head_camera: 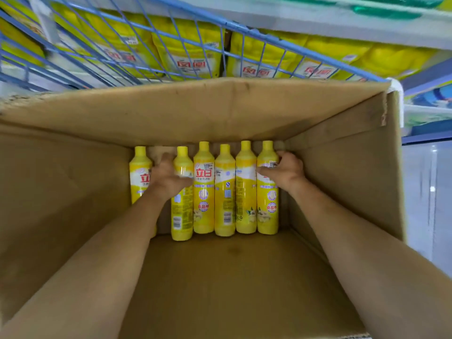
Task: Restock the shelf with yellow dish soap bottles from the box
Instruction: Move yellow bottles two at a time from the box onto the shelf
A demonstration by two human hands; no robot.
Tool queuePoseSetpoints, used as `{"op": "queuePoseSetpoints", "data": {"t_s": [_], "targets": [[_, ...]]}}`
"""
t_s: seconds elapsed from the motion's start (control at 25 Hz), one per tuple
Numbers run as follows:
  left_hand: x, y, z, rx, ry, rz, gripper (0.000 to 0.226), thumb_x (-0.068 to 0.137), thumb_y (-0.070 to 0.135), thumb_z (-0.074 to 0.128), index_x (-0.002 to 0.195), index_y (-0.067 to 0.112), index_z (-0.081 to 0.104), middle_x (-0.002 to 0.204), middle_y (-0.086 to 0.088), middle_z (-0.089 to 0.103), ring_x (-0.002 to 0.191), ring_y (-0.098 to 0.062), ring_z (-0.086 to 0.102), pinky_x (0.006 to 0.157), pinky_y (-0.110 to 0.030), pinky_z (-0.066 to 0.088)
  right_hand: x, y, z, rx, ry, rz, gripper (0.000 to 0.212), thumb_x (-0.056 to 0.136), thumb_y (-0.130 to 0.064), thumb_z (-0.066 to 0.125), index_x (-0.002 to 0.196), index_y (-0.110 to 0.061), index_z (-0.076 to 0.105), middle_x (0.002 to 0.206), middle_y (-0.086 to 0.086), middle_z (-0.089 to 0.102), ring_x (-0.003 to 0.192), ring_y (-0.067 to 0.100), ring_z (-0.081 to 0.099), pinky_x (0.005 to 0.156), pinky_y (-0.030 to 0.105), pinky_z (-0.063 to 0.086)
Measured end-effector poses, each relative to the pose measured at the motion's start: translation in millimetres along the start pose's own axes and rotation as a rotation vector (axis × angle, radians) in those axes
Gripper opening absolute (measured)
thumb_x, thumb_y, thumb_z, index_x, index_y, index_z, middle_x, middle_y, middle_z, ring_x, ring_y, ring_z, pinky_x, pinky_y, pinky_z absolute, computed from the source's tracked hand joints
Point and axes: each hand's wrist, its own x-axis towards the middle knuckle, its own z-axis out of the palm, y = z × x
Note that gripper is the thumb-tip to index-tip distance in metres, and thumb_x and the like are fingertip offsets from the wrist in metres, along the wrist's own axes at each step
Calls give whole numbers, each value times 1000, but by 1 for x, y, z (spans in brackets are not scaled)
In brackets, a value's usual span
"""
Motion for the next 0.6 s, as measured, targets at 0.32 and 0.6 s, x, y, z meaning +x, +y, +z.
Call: {"op": "queuePoseSetpoints", "data": {"t_s": [0.32,0.6], "targets": [[-101,61,-79,77,-30,279,75,53,22,90,116,21,50,100,-5,66,98,-28,64,79,-39,55,-106,-61,-61,-72,120,-402,70,61,-38,92,122,-17,66,112,9,65,102,27,62,83,29,44],[-216,218,-187,19,50,660,82,55,21,93,127,17,53,107,-2,65,100,-23,64,78,-32,51,-224,-168,-208,53,294,-729,59,64,-41,91,109,-11,69,105,10,64,100,30,61,83,32,44]]}}
